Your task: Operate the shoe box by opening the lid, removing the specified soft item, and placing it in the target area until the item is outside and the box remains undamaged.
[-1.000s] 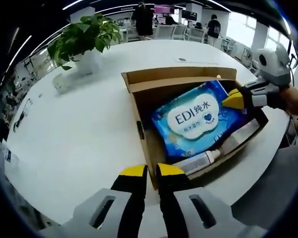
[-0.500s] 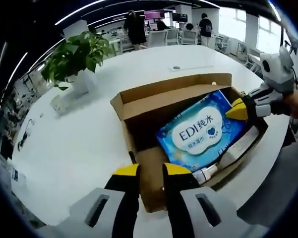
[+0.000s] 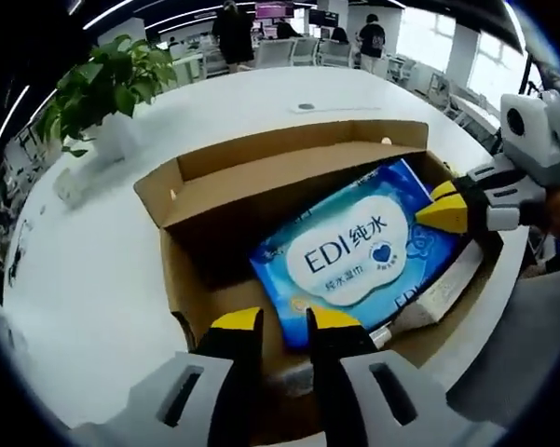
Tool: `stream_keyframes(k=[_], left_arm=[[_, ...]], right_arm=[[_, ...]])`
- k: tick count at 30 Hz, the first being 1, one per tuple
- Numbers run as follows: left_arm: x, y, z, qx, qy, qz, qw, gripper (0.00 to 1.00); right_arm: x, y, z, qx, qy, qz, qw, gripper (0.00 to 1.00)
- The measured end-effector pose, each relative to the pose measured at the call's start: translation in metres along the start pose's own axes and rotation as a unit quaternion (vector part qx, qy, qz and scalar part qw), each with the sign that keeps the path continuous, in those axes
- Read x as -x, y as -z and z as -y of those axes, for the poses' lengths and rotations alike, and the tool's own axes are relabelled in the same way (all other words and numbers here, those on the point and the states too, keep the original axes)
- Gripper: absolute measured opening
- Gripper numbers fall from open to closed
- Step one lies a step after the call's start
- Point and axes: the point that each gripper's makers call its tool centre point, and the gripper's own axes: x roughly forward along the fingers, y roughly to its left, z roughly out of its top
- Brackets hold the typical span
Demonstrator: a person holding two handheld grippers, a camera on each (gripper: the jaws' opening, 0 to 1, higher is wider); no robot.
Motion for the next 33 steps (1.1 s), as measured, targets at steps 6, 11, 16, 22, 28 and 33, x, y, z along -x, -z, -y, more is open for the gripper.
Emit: stream_keyframes(k=[6, 11, 16, 22, 28, 33], left_arm=[[-0.015, 0.015, -0.002, 0.008, 0.007, -0.039, 0.9992, 0.17], [-0.023, 0.021, 0.002, 0.022, 0.021, -0.05, 0.9983, 0.14], [-0.029, 0.021, 0.0, 0.032, 0.026, -0.056, 0.9976, 0.13], [-0.03, 0.014, -0.004, -0.001, 0.014, -0.034, 0.9993, 0.01], [-0.028, 0.013, -0.005, -0.002, 0.013, -0.025, 0.9996, 0.0], [-0.017, 0.009, -0.004, 0.003, 0.017, -0.008, 0.9998, 0.0]], right_arm=[[-0.002, 0.006, 0.006, -0.015, 0.001, -0.003, 0.9999, 0.0], [-0.002, 0.009, 0.006, -0.018, -0.001, -0.006, 0.9998, 0.0], [-0.002, 0.01, 0.007, -0.012, -0.002, -0.005, 0.9999, 0.0], [-0.001, 0.01, 0.006, -0.011, 0.0, -0.006, 0.9999, 0.0], [0.001, 0.007, 0.004, -0.017, 0.005, -0.004, 0.9998, 0.0], [0.006, 0.003, 0.005, -0.028, 0.006, 0.0, 0.9996, 0.0]])
